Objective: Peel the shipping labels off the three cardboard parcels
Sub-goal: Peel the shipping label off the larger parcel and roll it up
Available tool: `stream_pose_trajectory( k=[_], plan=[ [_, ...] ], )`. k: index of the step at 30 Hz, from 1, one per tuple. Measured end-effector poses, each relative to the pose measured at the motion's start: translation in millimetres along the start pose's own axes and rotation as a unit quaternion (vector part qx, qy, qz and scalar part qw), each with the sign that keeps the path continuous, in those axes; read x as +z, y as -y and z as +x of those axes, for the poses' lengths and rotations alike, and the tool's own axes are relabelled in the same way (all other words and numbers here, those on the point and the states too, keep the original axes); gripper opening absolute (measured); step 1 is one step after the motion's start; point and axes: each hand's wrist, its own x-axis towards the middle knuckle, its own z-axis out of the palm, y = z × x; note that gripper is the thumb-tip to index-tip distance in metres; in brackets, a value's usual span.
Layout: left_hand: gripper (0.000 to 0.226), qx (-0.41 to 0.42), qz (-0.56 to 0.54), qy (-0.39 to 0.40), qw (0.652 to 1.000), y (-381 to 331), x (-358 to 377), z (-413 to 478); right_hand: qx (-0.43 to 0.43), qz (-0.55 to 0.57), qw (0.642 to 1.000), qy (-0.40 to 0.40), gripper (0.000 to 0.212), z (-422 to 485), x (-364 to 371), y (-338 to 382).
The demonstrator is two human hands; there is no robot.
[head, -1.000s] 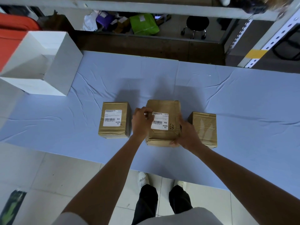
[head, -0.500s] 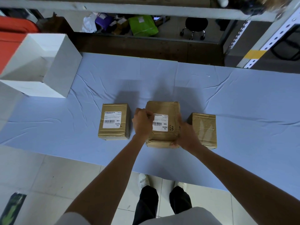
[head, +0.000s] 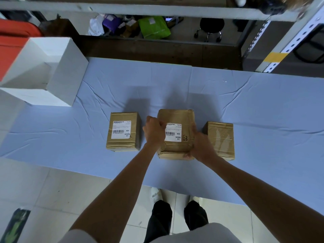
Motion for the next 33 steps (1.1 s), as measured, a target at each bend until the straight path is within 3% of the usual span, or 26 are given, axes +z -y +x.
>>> stream_pose_trajectory(
  k=[33],
  plan=[
    [0.02,-0.009,-0.038,0.025,0.999,-6.3,-1.5,-11.9,-0.014,-0.009,1.0,-0.006,0.138,-2.9,-1.7,2.6]
  ],
)
